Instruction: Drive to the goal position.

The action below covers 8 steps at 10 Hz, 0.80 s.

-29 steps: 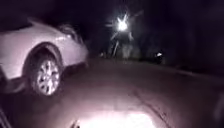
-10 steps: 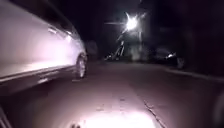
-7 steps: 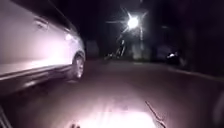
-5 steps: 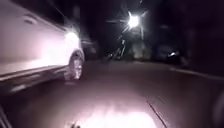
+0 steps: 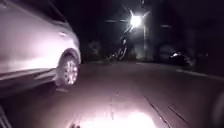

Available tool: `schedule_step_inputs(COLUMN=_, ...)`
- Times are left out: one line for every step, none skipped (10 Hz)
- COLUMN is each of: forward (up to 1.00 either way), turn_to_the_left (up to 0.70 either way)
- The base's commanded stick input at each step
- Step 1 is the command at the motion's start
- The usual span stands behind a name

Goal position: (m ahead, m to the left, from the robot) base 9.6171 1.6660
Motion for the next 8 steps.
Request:
schedule_step_inputs(forward=1.00, turn_to_the_left=0.00)
schedule_step_inputs(forward=1.00, turn_to_the_left=0.00)
schedule_step_inputs(forward=1.00, turn_to_the_left=0.00)
schedule_step_inputs(forward=1.00, turn_to_the_left=0.00)
schedule_step_inputs(forward=1.00, turn_to_the_left=0.00)
schedule_step_inputs(forward=1.00, turn_to_the_left=0.00)
schedule_step_inputs(forward=1.00, turn_to_the_left=0.00)
schedule_step_inputs(forward=1.00, turn_to_the_left=0.00)
